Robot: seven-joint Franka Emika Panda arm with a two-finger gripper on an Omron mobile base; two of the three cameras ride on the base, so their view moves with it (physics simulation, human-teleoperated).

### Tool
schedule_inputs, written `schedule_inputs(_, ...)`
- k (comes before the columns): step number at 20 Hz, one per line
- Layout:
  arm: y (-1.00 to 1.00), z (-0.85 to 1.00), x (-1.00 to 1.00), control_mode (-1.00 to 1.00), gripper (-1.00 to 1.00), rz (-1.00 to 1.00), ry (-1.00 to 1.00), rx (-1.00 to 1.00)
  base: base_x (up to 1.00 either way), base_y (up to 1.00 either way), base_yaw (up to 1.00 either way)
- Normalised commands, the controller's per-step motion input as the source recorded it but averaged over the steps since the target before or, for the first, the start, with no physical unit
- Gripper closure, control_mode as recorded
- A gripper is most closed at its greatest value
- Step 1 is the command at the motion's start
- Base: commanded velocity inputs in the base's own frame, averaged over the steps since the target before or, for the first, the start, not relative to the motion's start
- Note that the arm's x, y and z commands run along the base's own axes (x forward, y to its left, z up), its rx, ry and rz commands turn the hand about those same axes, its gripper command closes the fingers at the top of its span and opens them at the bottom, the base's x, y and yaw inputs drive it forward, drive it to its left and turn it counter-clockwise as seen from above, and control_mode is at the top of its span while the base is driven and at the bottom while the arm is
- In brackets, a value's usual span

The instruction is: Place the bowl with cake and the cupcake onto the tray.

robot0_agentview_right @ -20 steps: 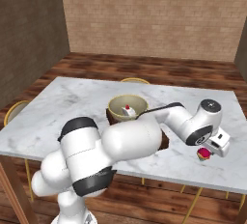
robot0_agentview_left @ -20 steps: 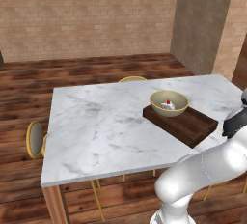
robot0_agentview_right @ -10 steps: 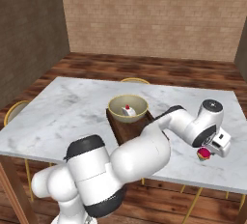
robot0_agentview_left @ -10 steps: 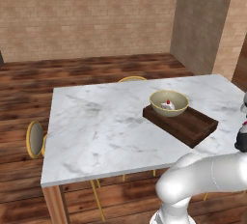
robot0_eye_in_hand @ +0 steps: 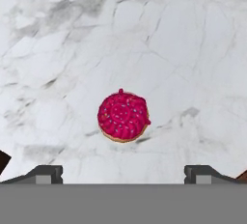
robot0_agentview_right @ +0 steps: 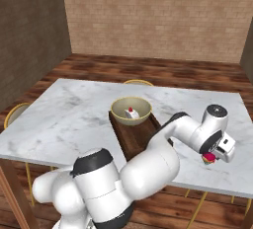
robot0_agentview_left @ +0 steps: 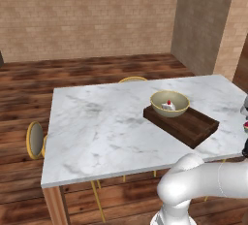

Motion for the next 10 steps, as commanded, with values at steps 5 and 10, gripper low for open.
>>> schedule_inputs(5, 0.0, -0.11, 0.05, -1.0, -1.0, 0.0, 0.0, 0.0, 0.0, 0.0, 0.0)
schedule_inputs(10, 0.0, -0.11, 0.05, -1.0, -1.0, 0.0, 0.0, 0.0, 0.0, 0.0, 0.0)
